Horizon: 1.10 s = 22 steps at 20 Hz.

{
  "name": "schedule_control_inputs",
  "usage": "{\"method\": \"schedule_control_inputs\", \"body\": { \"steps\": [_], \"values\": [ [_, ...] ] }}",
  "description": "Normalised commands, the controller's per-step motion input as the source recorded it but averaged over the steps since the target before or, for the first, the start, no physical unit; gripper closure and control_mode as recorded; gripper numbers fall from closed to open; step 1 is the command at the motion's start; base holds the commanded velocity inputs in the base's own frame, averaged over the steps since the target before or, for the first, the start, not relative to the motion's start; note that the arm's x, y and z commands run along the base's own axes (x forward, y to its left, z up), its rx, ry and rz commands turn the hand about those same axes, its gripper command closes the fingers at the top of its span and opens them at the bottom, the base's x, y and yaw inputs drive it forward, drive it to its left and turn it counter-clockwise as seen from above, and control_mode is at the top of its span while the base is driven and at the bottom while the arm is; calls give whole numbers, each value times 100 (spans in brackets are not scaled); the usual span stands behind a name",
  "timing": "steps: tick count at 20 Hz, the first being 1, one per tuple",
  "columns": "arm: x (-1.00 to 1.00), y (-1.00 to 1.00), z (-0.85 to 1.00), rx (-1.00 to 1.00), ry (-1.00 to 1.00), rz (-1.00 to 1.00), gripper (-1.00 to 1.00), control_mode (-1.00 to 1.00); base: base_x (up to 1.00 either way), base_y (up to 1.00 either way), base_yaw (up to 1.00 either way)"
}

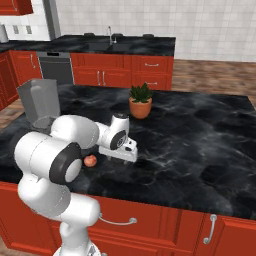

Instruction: Open the blender lid, put the peach in the blender, close the lid, and start the blender.

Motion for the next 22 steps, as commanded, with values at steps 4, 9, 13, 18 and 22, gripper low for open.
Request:
{"method": "schedule_control_inputs", "body": {
  "steps": [4, 9, 13, 18, 22],
  "values": [
    [-21, 31, 30, -1, -1, 0, -100, -100, 0, 0, 0],
    [-9, 32, 12, 0, 0, 0, -100, -100, 0, 0, 0],
    [4, -14, 0, 0, 0, 0, -100, -100, 0, 0, 0],
    [16, -44, -10, 2, 0, 0, -100, -100, 0, 0, 0],
    [35, -17, -18, 0, 2, 0, -100, -100, 0, 0, 0]
  ]
}}
